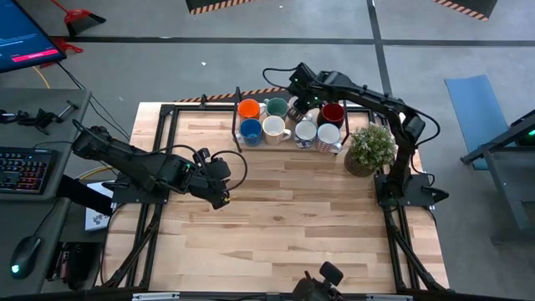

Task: Place coffee mugs
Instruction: Adjust the mugs on the shelf, then return to Home Position

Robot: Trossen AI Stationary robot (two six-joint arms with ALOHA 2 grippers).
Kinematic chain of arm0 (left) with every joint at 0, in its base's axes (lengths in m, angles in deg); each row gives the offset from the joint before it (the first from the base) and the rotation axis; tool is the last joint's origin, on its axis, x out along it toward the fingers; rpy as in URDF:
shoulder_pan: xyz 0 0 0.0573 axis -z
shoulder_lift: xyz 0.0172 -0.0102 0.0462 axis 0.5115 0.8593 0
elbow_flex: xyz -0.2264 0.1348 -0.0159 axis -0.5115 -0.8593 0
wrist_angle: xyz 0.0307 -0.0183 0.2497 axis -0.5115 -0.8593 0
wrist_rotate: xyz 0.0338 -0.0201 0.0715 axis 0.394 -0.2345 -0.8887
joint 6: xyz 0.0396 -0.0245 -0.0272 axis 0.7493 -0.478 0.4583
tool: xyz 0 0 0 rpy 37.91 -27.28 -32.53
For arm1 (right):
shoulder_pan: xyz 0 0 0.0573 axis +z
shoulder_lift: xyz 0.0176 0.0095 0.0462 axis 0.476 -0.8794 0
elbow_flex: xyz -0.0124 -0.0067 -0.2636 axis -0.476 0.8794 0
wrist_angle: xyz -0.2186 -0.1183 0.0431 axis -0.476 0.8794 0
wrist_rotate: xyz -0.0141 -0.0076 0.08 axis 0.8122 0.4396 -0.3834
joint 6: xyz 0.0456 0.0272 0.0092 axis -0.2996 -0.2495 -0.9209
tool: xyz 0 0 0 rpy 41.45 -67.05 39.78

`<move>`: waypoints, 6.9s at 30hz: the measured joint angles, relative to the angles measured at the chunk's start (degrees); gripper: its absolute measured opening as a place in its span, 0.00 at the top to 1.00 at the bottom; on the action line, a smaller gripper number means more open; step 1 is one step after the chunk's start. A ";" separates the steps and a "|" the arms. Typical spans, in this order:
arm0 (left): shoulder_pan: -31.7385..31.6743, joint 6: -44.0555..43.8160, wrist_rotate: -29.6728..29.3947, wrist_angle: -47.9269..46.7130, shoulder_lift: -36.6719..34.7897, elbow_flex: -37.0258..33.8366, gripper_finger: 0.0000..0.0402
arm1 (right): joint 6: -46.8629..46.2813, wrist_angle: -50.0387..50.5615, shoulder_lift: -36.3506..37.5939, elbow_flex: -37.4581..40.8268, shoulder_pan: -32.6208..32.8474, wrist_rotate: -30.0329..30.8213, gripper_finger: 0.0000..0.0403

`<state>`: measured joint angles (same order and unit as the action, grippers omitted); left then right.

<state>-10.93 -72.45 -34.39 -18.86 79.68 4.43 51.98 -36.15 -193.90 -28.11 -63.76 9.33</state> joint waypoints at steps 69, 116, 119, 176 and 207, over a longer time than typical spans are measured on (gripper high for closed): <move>0.00 0.52 0.22 -0.02 0.00 0.00 0.68 | -2.05 6.50 -2.47 0.04 -0.41 7.06 0.85; 0.00 4.56 -2.92 -0.48 0.04 -0.02 0.68 | -5.17 34.71 3.18 -14.67 14.75 -3.97 0.85; 0.00 4.49 -3.25 -0.46 0.04 -0.02 0.68 | -5.26 32.26 6.82 -8.45 21.02 -1.36 0.85; 0.00 6.01 -3.19 0.02 0.00 -0.02 0.68 | 1.42 -60.51 93.20 93.20 48.38 -2.01 0.85; 0.01 6.03 -2.86 0.01 0.00 -0.02 0.68 | -3.04 -54.31 105.18 97.02 38.50 -9.25 0.85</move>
<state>-10.92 -66.42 -37.25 -18.86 79.68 4.41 48.94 -90.46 -88.72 68.91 -25.27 0.08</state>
